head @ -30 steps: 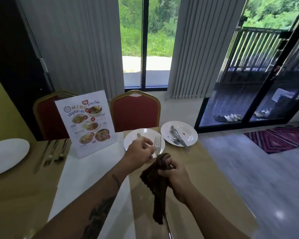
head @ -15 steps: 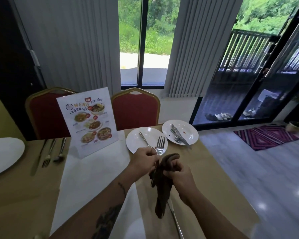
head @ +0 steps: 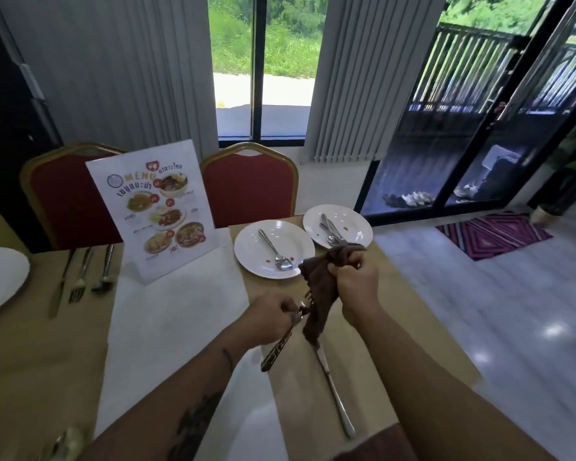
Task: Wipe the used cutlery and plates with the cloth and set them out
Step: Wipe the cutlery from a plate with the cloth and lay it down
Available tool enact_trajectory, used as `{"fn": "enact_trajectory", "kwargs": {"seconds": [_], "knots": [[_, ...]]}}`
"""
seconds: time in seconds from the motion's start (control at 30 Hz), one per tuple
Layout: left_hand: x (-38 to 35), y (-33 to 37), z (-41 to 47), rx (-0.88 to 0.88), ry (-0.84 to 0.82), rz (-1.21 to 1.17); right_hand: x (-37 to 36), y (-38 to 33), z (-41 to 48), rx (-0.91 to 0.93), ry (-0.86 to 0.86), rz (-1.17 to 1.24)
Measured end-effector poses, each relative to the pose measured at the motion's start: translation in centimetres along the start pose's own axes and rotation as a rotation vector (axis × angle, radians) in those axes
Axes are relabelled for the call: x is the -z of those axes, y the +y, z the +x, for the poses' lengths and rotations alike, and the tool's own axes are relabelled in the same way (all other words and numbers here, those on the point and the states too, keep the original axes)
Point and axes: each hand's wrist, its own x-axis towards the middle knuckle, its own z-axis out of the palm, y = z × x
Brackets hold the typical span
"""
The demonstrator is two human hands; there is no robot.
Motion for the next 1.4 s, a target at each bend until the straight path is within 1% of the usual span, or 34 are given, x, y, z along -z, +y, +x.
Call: {"fn": "enact_trajectory", "kwargs": {"seconds": [0.07,0.17,0.3,0.4,0.57,0.7,0.8,0.9,1.0,1.1,1.23,1.4], "knots": [[-1.4,-1.9,-0.6,0.114,-0.016,-0.088,0.8,-1.4,1.3,0.055,0.006,-0.063],[-3.9,-4.0,-1.5,0.254,0.014,-0.247,2.0,-3.2,2.5,0.103,-0.036,-0.166],[-7.5,-4.7,-2.2,0.403,0.006,-0.350,3.6,-2.7,2.7,0.111,-0.113,-0.277],[-9.6,-4.9,-2.5,0.472,0.019,-0.309,4.8,-1.0,2.4,0.073,-0.153,-0.320],[-11.6,-4.4,-2.8,0.505,0.073,-0.235,6.5,1.4,1.8,0.009,-0.204,-0.366],[-12.1,-4.1,-3.0,0.538,0.124,-0.159,7.2,2.6,1.6,-0.006,-0.223,-0.385],[-12.7,-3.5,-3.4,0.504,0.183,-0.013,7.6,3.3,1.9,-0.009,-0.251,-0.374],[-13.3,-3.5,-4.0,0.414,0.255,0.121,7.7,3.7,2.0,-0.020,-0.280,-0.383],[-13.5,-3.8,-4.5,0.228,0.250,0.277,7.7,4.1,2.0,-0.045,-0.317,-0.369],[-13.7,-5.1,-4.8,0.025,0.161,0.473,7.7,4.3,1.9,-0.056,-0.335,-0.362],[-13.6,-5.7,-4.8,-0.039,0.115,0.516,7.8,4.4,2.2,-0.057,-0.356,-0.372],[-13.6,-5.8,-4.6,-0.059,0.089,0.507,7.8,4.6,2.2,-0.065,-0.372,-0.378]]}}
